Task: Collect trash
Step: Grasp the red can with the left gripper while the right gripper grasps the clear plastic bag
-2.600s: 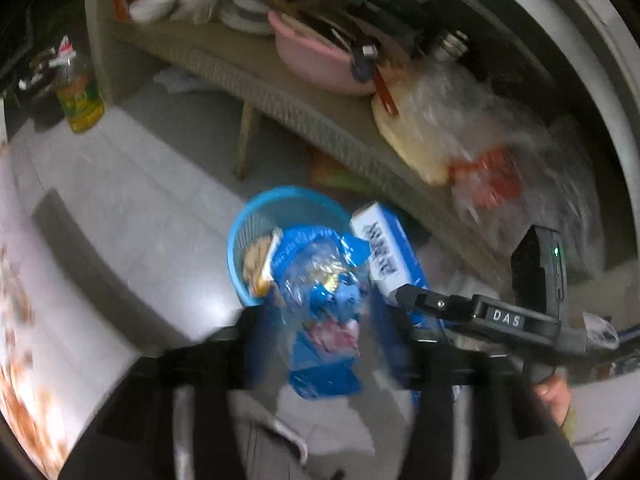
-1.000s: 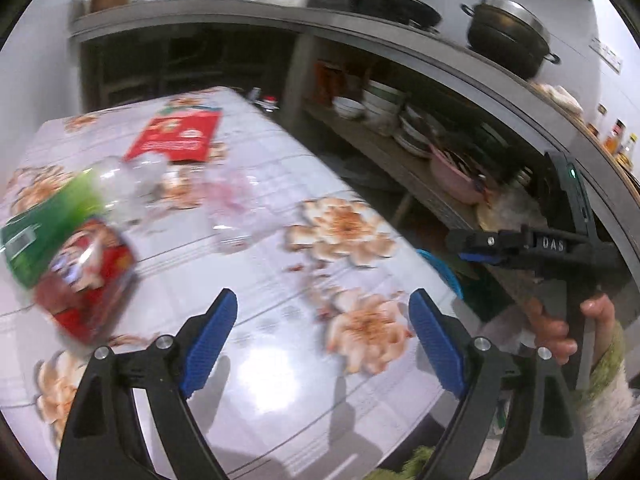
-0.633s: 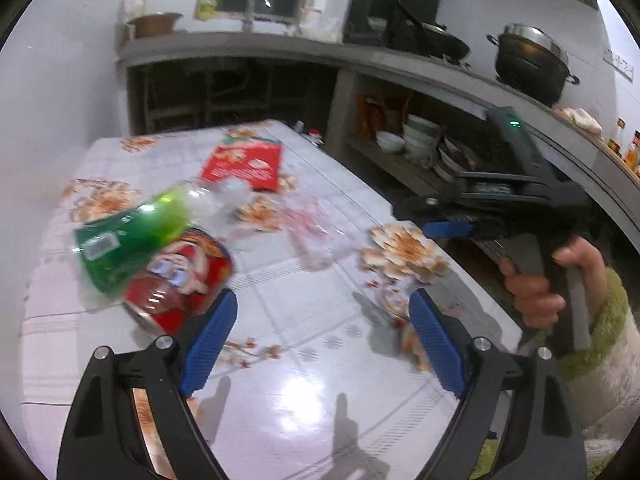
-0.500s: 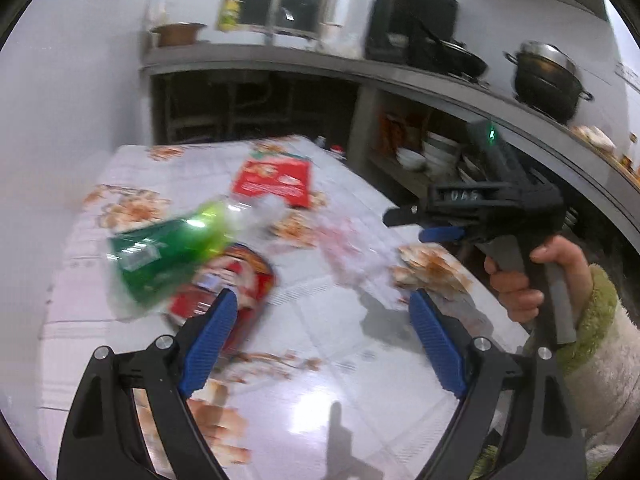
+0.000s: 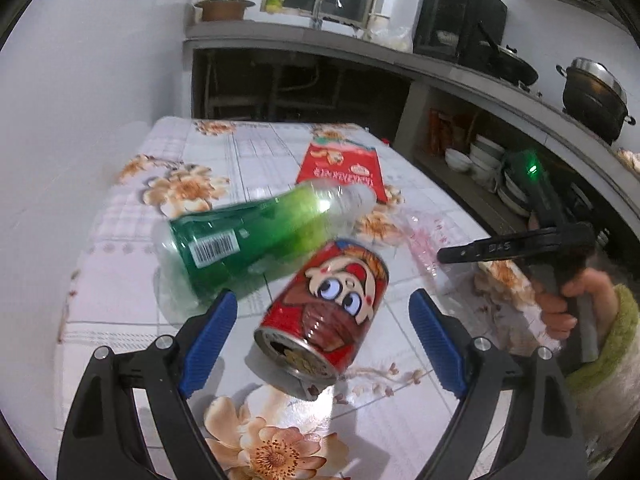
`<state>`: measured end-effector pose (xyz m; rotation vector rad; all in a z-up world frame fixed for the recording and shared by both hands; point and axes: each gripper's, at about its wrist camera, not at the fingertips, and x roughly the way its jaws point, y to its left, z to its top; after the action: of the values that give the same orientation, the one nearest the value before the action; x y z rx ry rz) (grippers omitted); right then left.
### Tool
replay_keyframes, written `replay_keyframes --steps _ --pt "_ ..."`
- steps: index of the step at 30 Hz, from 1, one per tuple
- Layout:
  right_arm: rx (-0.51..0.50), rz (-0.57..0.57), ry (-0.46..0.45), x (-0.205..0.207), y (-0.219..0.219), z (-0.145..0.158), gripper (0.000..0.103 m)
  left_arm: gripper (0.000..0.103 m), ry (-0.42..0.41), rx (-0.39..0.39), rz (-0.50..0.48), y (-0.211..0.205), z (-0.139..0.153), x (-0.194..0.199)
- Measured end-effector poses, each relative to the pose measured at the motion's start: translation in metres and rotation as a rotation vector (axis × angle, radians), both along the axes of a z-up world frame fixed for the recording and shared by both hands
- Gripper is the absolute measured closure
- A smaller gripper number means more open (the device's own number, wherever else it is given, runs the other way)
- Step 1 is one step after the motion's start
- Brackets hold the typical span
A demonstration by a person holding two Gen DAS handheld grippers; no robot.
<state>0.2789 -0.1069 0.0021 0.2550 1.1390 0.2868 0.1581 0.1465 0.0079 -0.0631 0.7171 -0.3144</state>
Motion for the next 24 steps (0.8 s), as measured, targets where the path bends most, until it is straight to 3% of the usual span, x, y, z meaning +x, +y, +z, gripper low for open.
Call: replay_keyframes --steps 5,9,11,14,17,18,21,23,24 --pt "0.018 0.010 0.000 -0.024 -0.005 -0.001 0.081 0.018 0.010 0.029 0.028 -0.006 -0.017 0.010" --pt "0.056 -0.007 0.013 -0.044 -0.013 -0.003 0.081 0.020 0.010 -0.006 0.023 -0.008 -0.023 0.013" --pt "0.073 -0.019 0.018 -0.051 -0.016 -0.003 0.081 0.033 0.010 0.000 0.022 -0.009 -0.023 0.013" --pt "0.085 -0.026 0.019 -0.057 -0.019 -0.004 0.081 0.044 0.011 -0.001 0.016 -0.009 -0.018 0.010" --pt "0.084 -0.028 0.016 -0.059 -0.021 -0.005 0.081 0.069 0.001 -0.021 0.017 -0.009 -0.009 0.004" --pt "0.083 -0.029 0.016 -0.060 -0.021 -0.005 0.081 0.070 -0.002 -0.031 0.010 -0.010 -0.005 0.002" --pt "0.083 -0.032 0.010 -0.061 -0.020 -0.006 0.081 0.070 0.004 -0.021 0.005 -0.014 -0.002 -0.001" --pt "0.089 -0.033 0.010 -0.061 -0.021 -0.006 0.081 0.052 0.009 0.008 0.000 -0.019 -0.007 -0.001" --pt "0.090 -0.032 0.010 -0.062 -0.021 -0.006 0.081 0.032 0.007 0.029 0.013 -0.021 -0.008 -0.002"
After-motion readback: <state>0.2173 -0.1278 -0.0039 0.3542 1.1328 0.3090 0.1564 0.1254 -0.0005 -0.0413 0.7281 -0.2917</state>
